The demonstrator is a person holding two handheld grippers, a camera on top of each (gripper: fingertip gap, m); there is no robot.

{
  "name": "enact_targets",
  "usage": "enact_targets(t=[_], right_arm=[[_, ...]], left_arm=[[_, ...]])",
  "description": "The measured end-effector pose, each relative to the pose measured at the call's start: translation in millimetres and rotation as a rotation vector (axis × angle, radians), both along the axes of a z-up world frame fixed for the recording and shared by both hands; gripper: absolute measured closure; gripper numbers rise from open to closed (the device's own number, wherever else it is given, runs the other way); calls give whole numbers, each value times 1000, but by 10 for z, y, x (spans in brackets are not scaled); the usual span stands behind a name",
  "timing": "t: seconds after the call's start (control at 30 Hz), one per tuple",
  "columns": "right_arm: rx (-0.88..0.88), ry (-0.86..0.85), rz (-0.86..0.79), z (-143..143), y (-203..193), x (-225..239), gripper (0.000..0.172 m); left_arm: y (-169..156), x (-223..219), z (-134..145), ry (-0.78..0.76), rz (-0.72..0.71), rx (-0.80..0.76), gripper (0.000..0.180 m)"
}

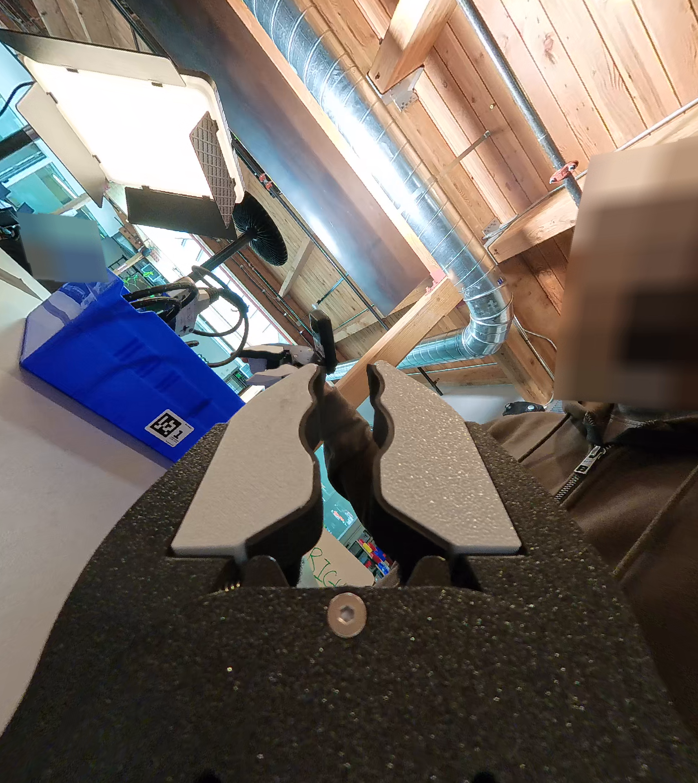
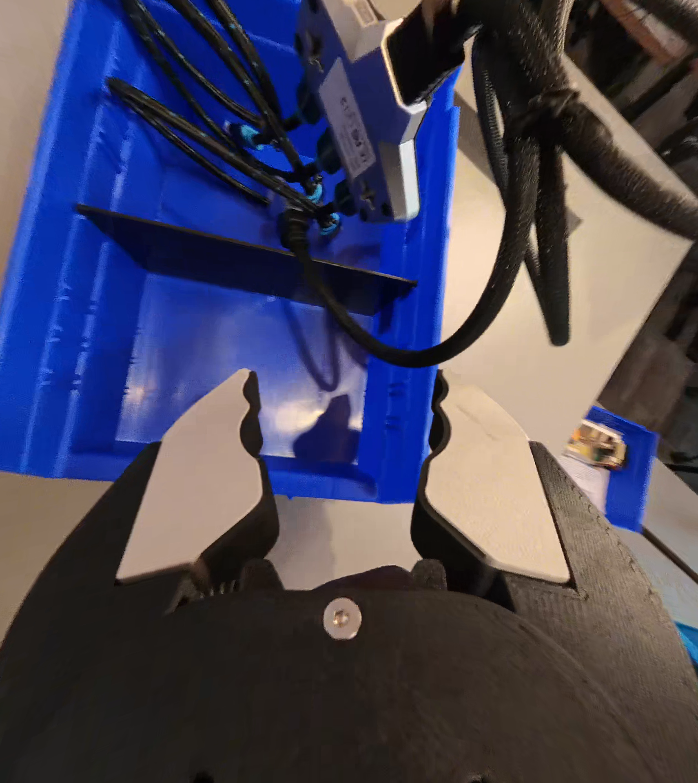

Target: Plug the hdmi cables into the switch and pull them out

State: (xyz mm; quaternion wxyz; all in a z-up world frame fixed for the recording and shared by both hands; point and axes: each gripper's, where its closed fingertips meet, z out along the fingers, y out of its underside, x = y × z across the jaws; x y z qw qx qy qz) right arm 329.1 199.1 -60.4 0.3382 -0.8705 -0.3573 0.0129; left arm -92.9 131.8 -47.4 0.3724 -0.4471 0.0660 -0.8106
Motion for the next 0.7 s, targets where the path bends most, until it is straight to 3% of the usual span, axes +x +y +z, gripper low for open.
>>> enact_targets(t=[0.13, 0.27, 0.4, 0.5, 0.7], right_arm=[[17, 131, -69, 158, -202, 113, 89], [21, 279, -88, 286, -731, -62, 95], [-30, 243, -25, -78, -1146, -610, 84], [-7, 240, -19, -317, -1173, -948, 81], [82, 96, -8, -624, -1049, -1083, 113]], left_arm=[[-4, -14, 0, 0, 6, 1, 160], [-4, -39, 1, 2, 30, 1, 160], [13, 9, -8, 41, 52, 20, 160], [41, 43, -24, 122, 136, 48, 155], [198, -369, -74, 496, 524, 94, 134]])
